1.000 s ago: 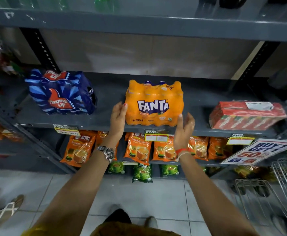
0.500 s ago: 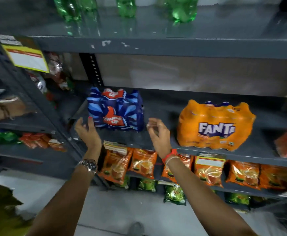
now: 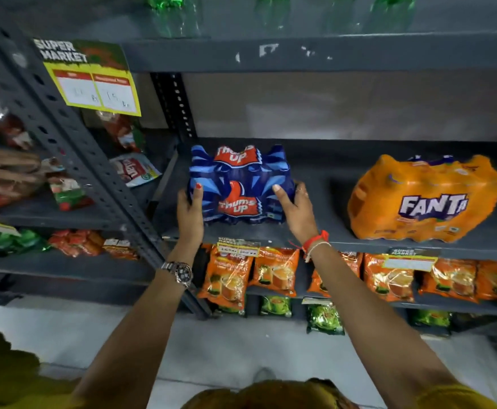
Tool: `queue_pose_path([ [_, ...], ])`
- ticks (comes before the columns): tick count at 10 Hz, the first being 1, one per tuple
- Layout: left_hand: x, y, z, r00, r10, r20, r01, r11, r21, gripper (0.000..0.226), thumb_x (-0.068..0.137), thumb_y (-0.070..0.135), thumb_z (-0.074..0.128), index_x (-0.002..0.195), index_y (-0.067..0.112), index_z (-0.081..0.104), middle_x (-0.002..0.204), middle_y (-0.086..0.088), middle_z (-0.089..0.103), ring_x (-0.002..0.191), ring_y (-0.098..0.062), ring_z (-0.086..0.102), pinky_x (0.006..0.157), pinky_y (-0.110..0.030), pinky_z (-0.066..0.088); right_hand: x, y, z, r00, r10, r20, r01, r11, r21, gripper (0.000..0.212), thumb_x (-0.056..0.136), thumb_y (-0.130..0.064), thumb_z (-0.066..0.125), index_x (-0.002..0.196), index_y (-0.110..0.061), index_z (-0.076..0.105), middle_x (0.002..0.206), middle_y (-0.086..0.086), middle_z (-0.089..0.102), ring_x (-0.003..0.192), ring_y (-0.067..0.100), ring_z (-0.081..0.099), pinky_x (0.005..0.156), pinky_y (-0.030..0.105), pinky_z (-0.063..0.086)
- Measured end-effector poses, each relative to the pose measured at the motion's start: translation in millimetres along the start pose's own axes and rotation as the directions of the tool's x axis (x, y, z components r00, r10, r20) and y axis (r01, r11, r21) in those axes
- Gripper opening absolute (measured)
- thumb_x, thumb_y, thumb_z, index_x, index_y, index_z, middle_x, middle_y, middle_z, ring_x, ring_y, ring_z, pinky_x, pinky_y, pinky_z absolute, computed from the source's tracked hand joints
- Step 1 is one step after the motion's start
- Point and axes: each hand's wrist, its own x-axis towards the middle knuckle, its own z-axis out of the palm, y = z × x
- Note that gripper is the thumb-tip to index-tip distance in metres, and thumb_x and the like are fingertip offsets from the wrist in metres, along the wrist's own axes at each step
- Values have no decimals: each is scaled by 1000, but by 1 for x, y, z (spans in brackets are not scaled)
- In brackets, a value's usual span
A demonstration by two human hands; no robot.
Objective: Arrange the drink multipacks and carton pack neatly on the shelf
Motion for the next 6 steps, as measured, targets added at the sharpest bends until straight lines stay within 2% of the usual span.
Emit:
queue_pose_path([
  [1,-7,-9,-4,997,78,-2,-78,997,1,30,94,32,44,122,21,42,122,-4,56,103,-15,60,80,-20,55,-14,7,1,999,-19,-32,19,1000,-8,32,91,-35,57,106,-9,47,116,16,56,103,18,58,70,4,47],
  [2,-9,-9,-8,994,104,15,-104,995,-1,21,94,30,43,115,27,41,107,6,58,92,-7,60,65,-9,53,-25,8,4,998,-11,-63,11,1000,4,33,91,-35,55,110,-11,45,118,15,54,98,10,55,67,-2,45],
  [3,-10,-9,-9,991,132,18,-132,991,-4,22,94,31,44,115,28,41,111,1,57,92,-5,60,66,-11,53,-30,4,6,997,3,-73,-1,1000,30,38,92,-35,54,118,-9,44,122,14,51,102,10,55,67,-1,46],
  [4,-11,-11,-9,992,126,14,-126,992,7,22,94,33,44,116,30,41,119,-5,57,100,-15,61,74,-18,54,-32,3,7,997,10,-77,-6,999,52,42,92,-36,54,123,-10,43,125,11,49,111,17,55,70,2,49],
  [5,-17,-8,-8,988,146,-41,-141,983,116,33,92,40,46,121,25,44,131,-13,53,112,-21,56,89,-34,53,-37,-6,5,998,34,-60,-31,999,37,45,91,-38,55,125,-12,41,128,12,48,117,22,56,77,10,53],
  [6,-30,-11,3,918,360,-166,-290,896,338,60,90,39,48,140,11,31,146,-14,36,136,-23,35,112,-37,33,-41,-9,1,996,0,-89,2,1000,24,69,87,-39,61,140,-11,28,144,11,40,130,21,47,96,16,47],
])
